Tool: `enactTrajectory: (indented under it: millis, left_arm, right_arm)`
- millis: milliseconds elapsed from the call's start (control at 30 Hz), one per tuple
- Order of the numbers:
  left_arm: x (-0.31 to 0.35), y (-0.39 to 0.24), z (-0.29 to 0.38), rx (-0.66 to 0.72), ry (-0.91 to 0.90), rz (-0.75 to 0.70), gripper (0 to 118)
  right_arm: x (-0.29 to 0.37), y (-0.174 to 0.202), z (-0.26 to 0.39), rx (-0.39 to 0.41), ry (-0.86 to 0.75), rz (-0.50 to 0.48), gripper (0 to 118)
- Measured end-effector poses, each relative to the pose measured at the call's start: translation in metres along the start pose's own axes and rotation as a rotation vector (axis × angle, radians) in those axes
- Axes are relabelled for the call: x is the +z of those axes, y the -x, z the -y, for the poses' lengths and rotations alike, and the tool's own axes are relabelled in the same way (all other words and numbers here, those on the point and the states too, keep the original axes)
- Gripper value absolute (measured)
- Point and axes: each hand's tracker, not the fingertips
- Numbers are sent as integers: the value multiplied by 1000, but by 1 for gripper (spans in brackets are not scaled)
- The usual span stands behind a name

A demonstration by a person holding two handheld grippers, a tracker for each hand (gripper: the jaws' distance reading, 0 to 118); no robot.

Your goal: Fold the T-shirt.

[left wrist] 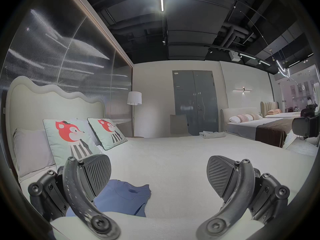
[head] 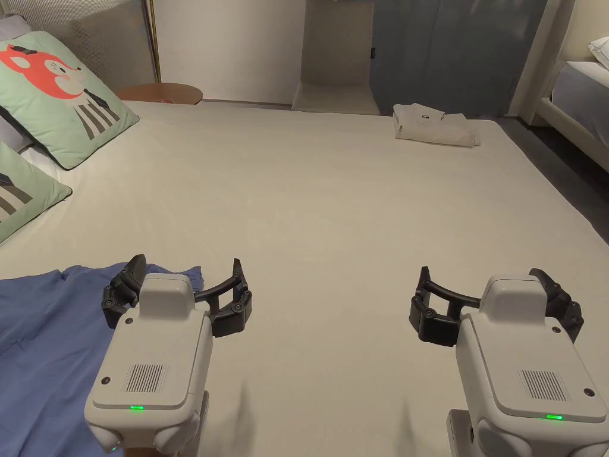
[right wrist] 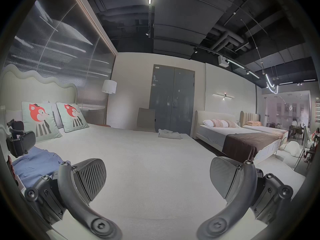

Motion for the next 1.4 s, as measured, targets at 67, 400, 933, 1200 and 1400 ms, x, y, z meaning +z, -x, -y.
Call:
enactTrajectory:
  millis: [67, 400, 933, 1200, 1400]
  left_arm:
    - [0, 0, 0, 2, 1, -1, 110]
    - [0, 1, -1, 7, 1, -3, 109]
    - [1, 4, -5, 17, 6, 5, 0]
    - [22, 74, -5, 18, 34, -172, 0]
    - [56, 150, -7, 2, 55, -363, 0]
  right_arm:
    - [0, 0, 0, -1, -1, 0, 118]
    - [0, -1, 1, 1, 9, 2, 118]
    - [0, 4, -4, -9, 36, -39, 1]
    - [-21, 73, -14, -19, 14, -227, 1]
    - [-30, 153, -17, -27, 7, -413, 1]
